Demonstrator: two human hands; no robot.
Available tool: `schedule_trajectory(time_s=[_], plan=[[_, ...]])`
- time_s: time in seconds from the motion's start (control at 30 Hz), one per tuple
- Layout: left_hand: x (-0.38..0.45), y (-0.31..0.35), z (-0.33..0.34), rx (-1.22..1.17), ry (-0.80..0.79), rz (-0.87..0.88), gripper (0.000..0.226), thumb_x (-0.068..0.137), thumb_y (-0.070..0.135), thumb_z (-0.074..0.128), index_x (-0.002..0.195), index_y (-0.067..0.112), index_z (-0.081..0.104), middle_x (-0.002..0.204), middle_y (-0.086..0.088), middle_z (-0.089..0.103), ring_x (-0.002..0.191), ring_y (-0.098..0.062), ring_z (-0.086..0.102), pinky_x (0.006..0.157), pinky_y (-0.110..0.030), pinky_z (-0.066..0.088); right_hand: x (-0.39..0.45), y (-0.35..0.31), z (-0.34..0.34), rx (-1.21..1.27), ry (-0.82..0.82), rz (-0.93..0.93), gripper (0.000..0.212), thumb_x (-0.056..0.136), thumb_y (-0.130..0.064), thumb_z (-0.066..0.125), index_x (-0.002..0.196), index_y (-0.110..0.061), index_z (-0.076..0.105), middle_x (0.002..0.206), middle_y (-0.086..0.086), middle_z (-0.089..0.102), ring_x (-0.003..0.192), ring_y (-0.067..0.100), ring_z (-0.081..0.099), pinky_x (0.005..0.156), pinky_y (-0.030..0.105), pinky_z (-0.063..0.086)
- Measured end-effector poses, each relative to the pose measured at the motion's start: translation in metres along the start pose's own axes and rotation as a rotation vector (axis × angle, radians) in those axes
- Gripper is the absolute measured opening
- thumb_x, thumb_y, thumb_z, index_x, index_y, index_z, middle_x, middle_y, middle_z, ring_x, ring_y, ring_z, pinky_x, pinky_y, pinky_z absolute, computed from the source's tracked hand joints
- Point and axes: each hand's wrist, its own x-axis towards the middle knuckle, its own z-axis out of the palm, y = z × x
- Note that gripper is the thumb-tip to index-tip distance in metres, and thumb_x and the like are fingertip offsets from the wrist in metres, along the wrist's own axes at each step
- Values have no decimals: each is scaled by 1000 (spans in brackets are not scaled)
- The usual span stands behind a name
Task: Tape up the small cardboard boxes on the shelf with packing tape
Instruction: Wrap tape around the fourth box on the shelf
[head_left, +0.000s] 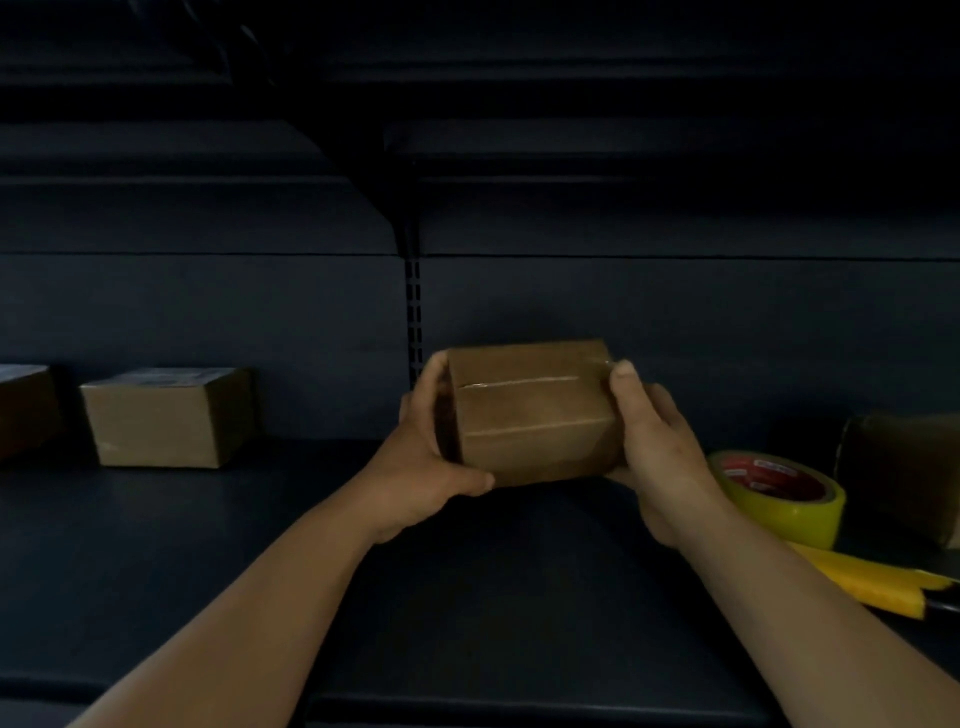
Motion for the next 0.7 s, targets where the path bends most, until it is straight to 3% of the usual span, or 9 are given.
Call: schedule_trajectory(time_s=[0.17, 0.33, 0.47, 0.6, 0.7], plan=[[-5, 4, 2, 36, 1, 75, 117, 65, 10, 81, 129, 73, 7, 142, 10, 31, 128, -9, 37, 106, -37, 41, -4, 1, -3, 57, -15, -27, 26, 84, -60, 51, 92, -36, 54, 111, -1, 59, 106, 21, 57, 97, 48, 48], [-11, 10, 4, -129, -67, 78, 97, 55, 53, 80, 125, 75, 16, 146, 13, 28, 133, -9, 35, 112, -42, 34, -6, -2, -4, 119, -1, -31, 16, 89, -48, 53, 85, -33, 51, 104, -1, 58, 103, 20, 57, 98, 48, 47], [-11, 13, 7, -393, -58, 75, 91, 61, 76, 64, 140, 39, 35, 139, 9, 50, 124, -7, 51, 106, -33, 41, -9, -3, -4, 124, -8, -82, 15, 88, -46, 54, 87, -31, 55, 104, -2, 60, 104, 21, 57, 99, 48, 46], [-10, 9, 5, -438, -8, -14, 106, 49, 67, 79, 141, 36, 35, 134, 5, 55, 117, -11, 58, 106, -37, 42, -11, -1, -2, 93, -44, -133, 12, 88, -39, 55, 89, -29, 61, 101, -1, 65, 104, 25, 60, 98, 47, 46], [-12, 10, 1, -408, 17, -9, 113, 49, 48, 81, 145, 45, 20, 140, 8, 46, 126, -11, 48, 111, -37, 35, -10, -2, -2, 120, -76, -105, 35, 83, -55, 55, 102, -28, 65, 106, -3, 68, 107, 22, 61, 99, 44, 46]])
